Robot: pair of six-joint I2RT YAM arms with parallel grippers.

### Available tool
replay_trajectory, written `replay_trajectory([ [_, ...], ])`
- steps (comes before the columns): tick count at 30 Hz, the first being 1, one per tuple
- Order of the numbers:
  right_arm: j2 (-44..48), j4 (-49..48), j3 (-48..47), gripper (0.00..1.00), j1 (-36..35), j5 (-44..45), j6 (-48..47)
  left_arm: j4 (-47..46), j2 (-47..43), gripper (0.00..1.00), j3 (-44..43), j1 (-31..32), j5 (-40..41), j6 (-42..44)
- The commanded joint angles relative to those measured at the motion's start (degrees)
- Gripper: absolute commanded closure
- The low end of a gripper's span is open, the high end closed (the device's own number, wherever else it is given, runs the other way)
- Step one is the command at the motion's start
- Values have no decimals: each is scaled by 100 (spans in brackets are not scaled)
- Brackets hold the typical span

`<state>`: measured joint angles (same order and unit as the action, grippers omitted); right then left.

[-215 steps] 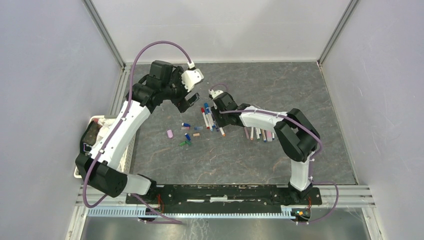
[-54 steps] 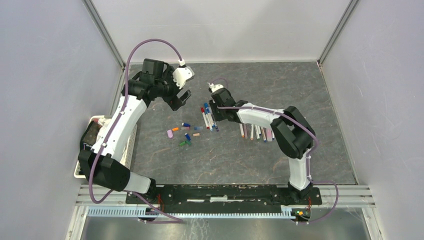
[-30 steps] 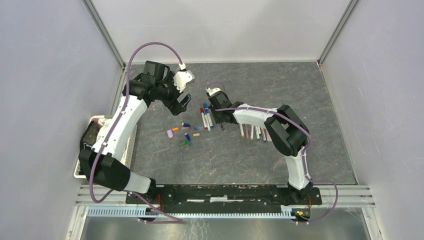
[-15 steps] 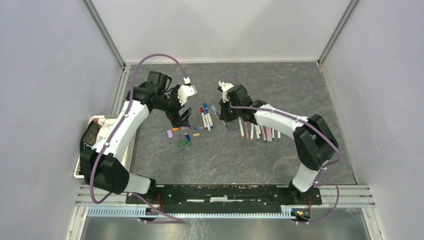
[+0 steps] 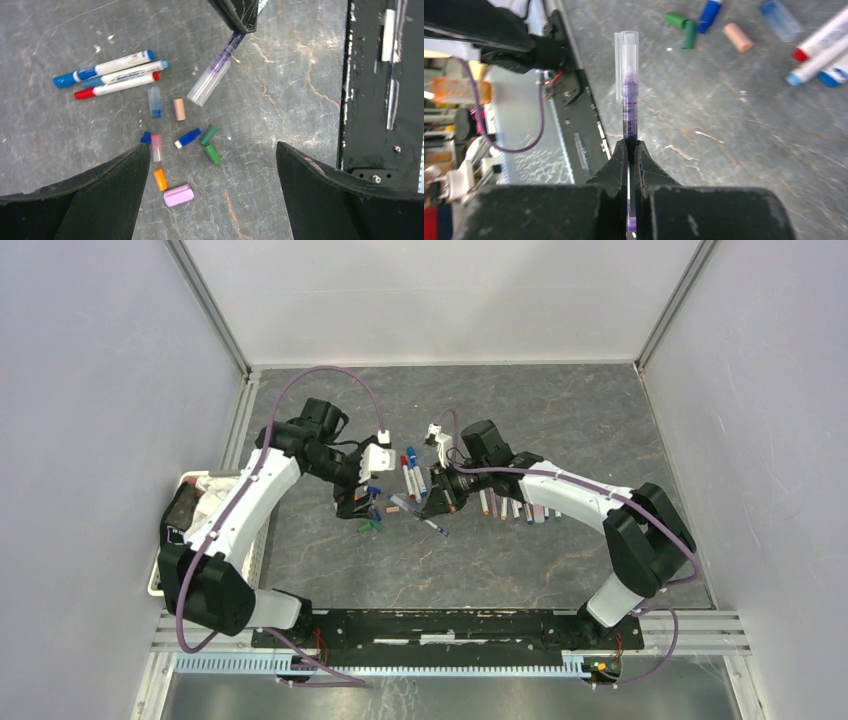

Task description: Open the pen caps

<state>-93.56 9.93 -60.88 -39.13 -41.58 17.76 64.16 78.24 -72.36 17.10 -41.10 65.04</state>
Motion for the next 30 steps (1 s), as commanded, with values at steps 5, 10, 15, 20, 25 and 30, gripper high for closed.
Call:
replay_trajectory([
  [5, -21, -36, -380, 100, -272, -1634, 51, 342, -234, 3, 249, 627, 147, 982],
  [10, -188, -31, -574, 100, -421, -1719, 188, 253, -206, 14, 302, 1058, 535, 919],
  [15, -189, -216, -542, 100, -497, -1751, 341, 171, -151, 33, 424, 1347, 758, 772],
  [20, -188, -237, -504, 100, -506, -1813, 331, 108, -175, 69, 527, 1554, 963, 680],
  [25, -312, -223, -508, 79, -530, -1805, 295, 116, -201, 98, 499, 1654, 1202, 678],
  [30, -688, -444, -831, 63, -652, -1763, 595, 137, -262, 98, 364, 1755, 1225, 674],
])
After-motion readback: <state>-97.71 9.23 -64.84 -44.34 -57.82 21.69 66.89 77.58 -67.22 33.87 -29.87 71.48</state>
